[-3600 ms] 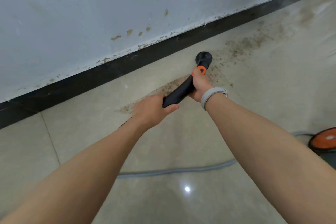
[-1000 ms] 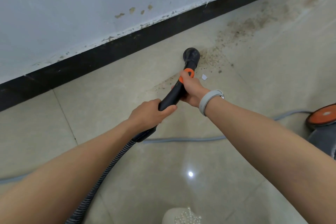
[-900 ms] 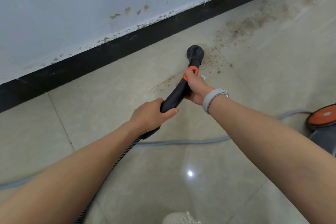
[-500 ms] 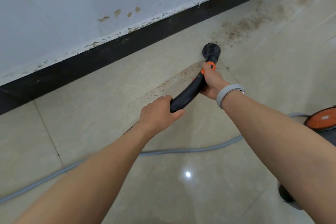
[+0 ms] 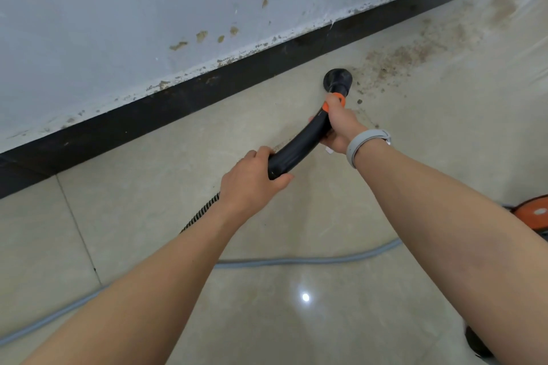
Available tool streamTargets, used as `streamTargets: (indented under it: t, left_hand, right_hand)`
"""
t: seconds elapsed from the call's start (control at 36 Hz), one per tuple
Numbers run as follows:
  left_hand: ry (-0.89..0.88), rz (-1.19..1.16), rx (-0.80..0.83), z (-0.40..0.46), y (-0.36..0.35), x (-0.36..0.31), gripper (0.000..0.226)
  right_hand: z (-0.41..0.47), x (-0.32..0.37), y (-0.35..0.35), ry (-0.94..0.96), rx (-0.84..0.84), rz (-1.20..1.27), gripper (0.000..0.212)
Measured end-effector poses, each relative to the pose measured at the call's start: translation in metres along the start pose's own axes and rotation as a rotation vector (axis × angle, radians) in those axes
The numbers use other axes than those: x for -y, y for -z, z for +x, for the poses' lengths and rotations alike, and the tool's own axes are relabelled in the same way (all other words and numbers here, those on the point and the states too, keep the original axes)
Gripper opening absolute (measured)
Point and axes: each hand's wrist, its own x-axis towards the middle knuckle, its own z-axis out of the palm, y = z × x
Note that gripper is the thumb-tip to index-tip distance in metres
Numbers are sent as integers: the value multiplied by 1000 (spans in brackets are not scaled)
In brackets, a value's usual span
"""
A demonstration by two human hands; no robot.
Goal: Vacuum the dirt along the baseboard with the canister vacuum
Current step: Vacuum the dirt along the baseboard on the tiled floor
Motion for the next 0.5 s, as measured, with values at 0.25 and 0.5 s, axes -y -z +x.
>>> streamTargets:
  t: [0.25,0.5]
  left_hand:
    - [56,-87,-67,7,16,7,43]
    - [53,139,181,-24,20,33,35]
  right_hand:
    - [1,12,-27,-4,43,44,29]
    - [-25,-36,-39,-26,108,9,28]
